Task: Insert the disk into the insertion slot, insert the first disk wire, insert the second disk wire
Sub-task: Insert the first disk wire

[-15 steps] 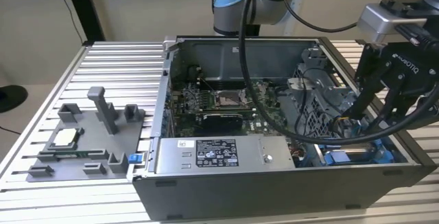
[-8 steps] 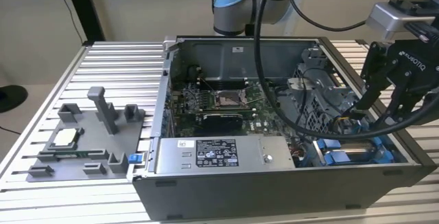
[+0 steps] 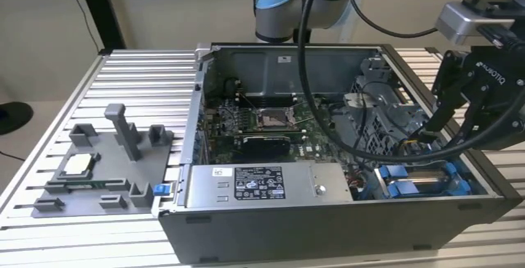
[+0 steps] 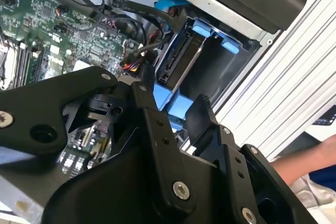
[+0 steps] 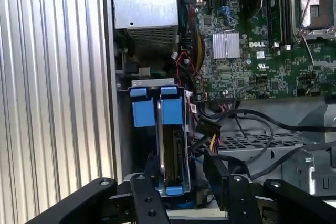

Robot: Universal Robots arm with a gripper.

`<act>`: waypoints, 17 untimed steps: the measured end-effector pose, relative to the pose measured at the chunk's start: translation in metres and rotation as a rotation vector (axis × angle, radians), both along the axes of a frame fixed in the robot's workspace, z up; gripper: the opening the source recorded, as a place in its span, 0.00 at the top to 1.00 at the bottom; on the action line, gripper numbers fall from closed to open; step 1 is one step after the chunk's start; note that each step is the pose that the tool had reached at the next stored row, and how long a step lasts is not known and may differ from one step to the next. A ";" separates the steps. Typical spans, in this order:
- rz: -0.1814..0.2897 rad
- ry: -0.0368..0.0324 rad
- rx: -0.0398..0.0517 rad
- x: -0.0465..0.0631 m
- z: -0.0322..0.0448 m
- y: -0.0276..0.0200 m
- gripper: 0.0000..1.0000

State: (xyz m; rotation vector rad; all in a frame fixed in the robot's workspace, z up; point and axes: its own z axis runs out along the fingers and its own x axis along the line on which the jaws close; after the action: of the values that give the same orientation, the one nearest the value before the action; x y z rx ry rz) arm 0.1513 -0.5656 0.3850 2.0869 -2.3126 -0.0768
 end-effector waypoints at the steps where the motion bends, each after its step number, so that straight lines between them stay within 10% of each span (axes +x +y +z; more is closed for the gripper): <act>1: -0.012 0.0002 -0.0001 0.000 -0.0003 0.0000 0.00; 9: -0.075 0.0013 0.0001 0.000 -0.0024 0.0024 0.00; 17: -0.079 0.0022 -0.0021 0.003 -0.0035 0.0185 0.00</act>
State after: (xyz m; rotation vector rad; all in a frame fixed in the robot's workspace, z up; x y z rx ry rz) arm 0.1541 -0.5470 0.3815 1.9937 -2.3920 -0.0782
